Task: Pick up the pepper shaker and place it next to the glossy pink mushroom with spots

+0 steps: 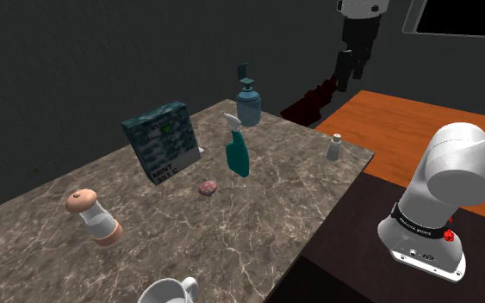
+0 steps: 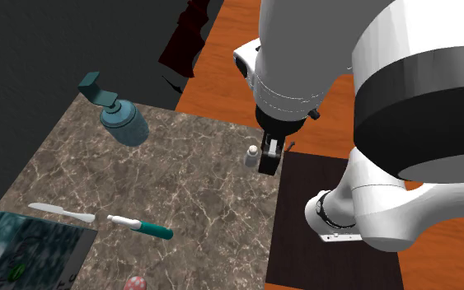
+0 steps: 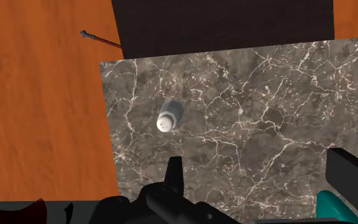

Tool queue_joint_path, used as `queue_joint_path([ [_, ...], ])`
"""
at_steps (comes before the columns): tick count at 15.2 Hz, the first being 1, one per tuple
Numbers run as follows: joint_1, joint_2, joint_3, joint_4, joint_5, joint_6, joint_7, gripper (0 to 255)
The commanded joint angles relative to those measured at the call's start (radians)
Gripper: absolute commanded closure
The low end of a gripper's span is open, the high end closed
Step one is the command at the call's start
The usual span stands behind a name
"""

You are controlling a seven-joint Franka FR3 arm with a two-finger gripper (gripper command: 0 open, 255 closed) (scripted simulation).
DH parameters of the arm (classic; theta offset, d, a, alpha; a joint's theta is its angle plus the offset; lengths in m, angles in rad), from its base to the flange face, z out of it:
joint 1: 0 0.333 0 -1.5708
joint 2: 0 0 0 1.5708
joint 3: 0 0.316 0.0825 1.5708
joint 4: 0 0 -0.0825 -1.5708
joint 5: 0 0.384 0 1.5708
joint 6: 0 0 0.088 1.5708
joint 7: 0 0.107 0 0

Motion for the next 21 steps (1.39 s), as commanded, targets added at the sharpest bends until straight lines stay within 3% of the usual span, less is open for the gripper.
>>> queue_joint_path([
  [1, 0.000, 0.000, 0.000, 0.000, 0.000, 0.000, 0.000, 0],
  [11, -0.037, -0.046, -0.101, -0.342, -0.112, 0.341, -0.086, 0],
  [19, -0.095, 0.069, -0.210, -0.526, -0.234, 0.681, -0.145, 0],
  [21, -0.100, 0.088, -0.219, -0.540, -0.244, 0.716, -0.147, 0],
])
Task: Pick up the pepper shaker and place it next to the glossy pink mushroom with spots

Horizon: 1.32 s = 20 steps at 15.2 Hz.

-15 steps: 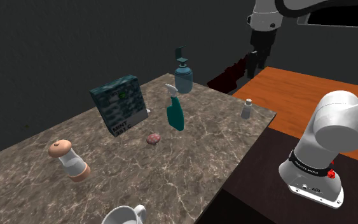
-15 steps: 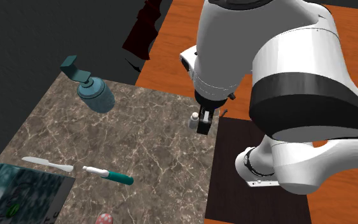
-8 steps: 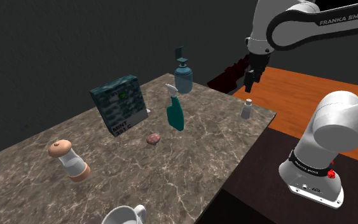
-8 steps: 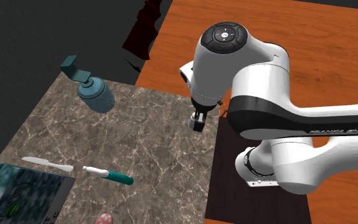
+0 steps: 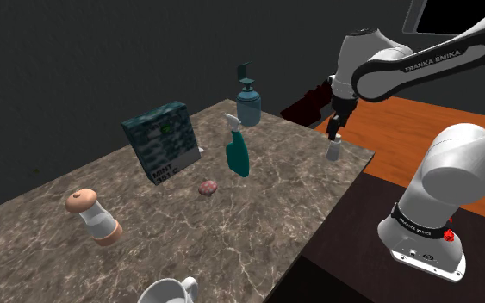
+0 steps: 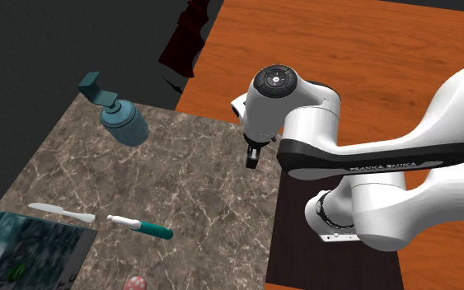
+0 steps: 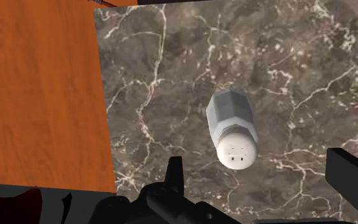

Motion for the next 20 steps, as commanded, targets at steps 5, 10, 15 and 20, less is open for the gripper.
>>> queue_joint_path([
  [5, -0.014, 0.071, -0.025, -0.047, -0.031, 0.123, 0.003, 0],
  [10, -0.018, 0.091, -0.031, -0.058, -0.039, 0.153, 0.005, 0],
  [15, -0.018, 0.091, -0.031, -0.058, -0.038, 0.153, 0.005, 255],
  [20, -0.018, 0.091, -0.031, -0.058, -0.039, 0.153, 0.005, 255],
])
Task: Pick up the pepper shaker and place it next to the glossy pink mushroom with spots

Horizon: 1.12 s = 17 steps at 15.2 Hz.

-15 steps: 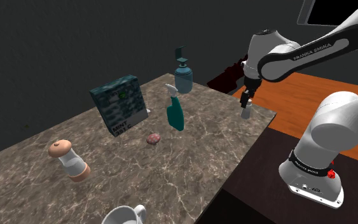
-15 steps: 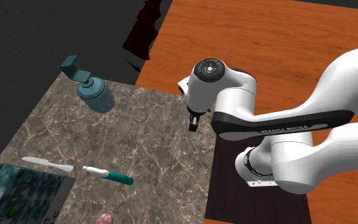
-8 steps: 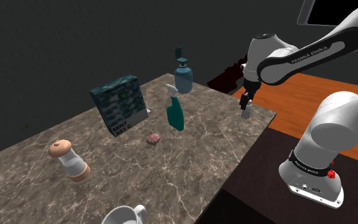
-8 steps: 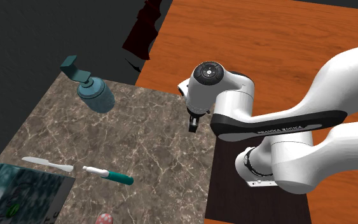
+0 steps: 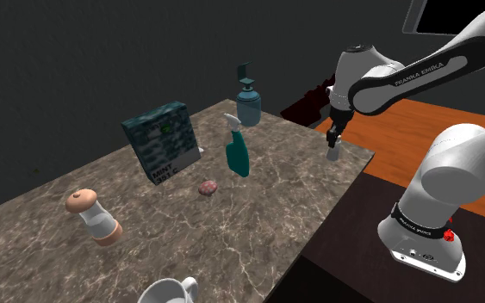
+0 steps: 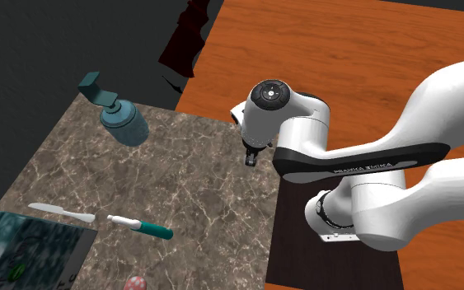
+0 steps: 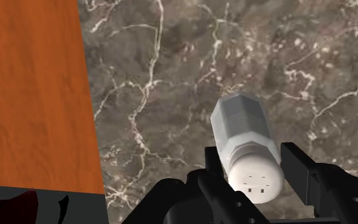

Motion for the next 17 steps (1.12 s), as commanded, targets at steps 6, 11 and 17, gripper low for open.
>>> queue_joint_path([
  [6, 0.003, -0.022, 0.005, 0.015, 0.008, -0.037, -0.005, 255],
  [11, 0.010, -0.069, 0.017, 0.059, 0.027, -0.127, -0.016, 255],
  [17, 0.018, -0.109, 0.031, 0.118, 0.048, -0.226, -0.028, 255],
])
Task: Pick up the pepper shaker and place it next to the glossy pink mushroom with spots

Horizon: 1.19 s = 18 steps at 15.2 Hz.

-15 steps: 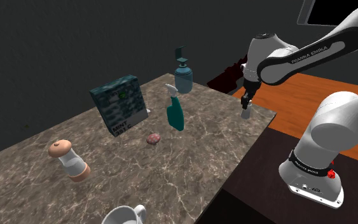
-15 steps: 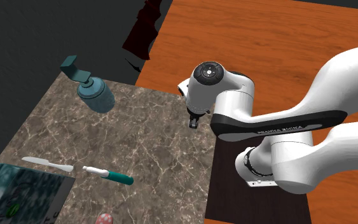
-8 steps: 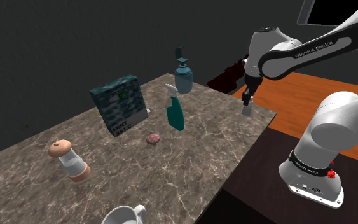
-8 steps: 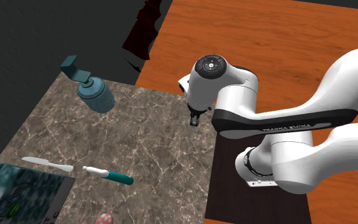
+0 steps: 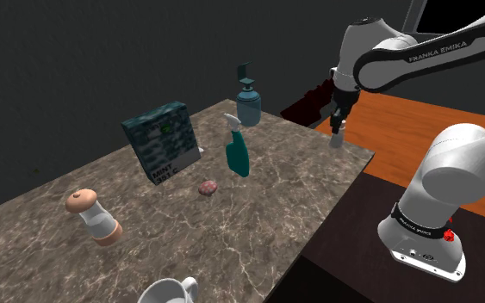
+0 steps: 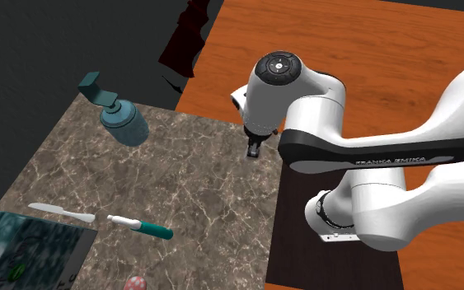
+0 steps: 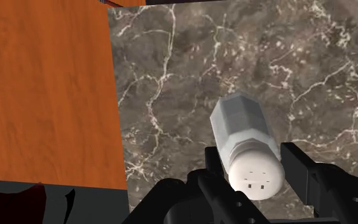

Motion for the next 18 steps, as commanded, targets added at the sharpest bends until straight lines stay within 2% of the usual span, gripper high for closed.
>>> queue_joint_path([
  [1, 0.003, -0.002, 0.002, 0.023, 0.006, -0.026, -0.005, 255],
  [18, 0.020, -0.038, 0.039, 0.231, 0.050, -0.267, -0.033, 255],
])
